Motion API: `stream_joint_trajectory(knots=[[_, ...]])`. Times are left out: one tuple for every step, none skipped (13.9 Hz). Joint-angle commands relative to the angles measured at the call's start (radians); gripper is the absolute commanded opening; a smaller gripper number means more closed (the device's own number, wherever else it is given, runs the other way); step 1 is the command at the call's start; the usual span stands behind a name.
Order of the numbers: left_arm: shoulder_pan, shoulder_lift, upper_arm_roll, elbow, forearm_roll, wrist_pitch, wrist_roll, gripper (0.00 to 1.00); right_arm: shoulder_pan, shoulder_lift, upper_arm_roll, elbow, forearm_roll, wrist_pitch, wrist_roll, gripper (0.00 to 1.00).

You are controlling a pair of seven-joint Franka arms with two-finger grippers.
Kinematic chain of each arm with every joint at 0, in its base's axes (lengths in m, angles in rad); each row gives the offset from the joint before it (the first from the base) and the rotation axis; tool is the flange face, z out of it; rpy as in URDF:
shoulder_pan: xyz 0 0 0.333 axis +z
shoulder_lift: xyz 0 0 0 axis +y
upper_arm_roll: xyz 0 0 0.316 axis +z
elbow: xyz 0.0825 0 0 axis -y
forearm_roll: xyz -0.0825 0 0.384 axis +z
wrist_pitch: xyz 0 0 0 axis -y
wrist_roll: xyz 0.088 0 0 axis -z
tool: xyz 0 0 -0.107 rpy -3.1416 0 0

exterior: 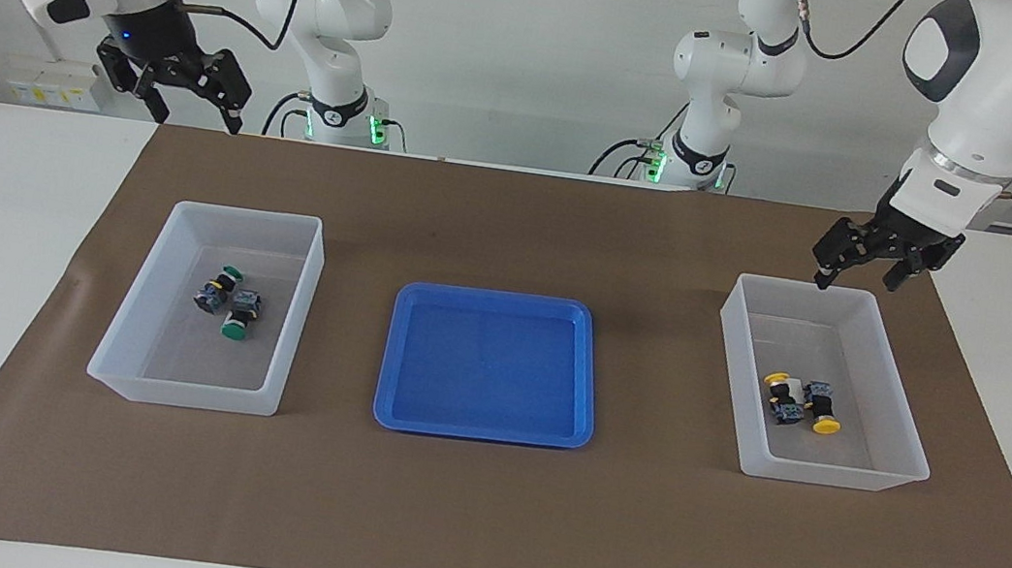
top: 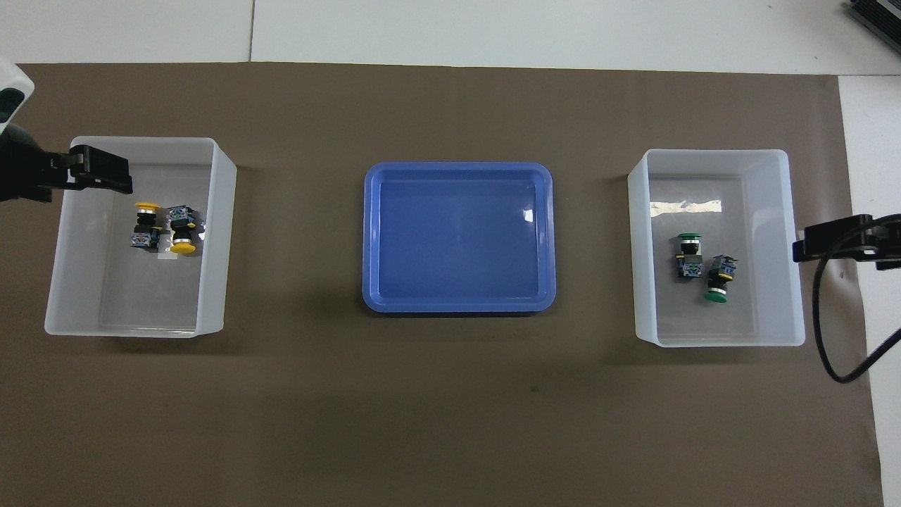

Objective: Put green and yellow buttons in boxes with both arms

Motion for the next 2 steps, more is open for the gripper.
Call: stream_joint_trajectory(knots=[[0.011, -0.011, -0.005, -0.002, -0.003, 0.000, 0.021, 1.00, -0.003, -0.007, 0.003, 0.002, -0.001, -0.012, 0.011, 1.00], [0.011, -0.011, -0.003, -0.002, -0.003, -0.003, 0.021, 1.00, -0.003, -0.007, 0.003, 0.001, -0.001, -0.012, 0.011, 1.00]])
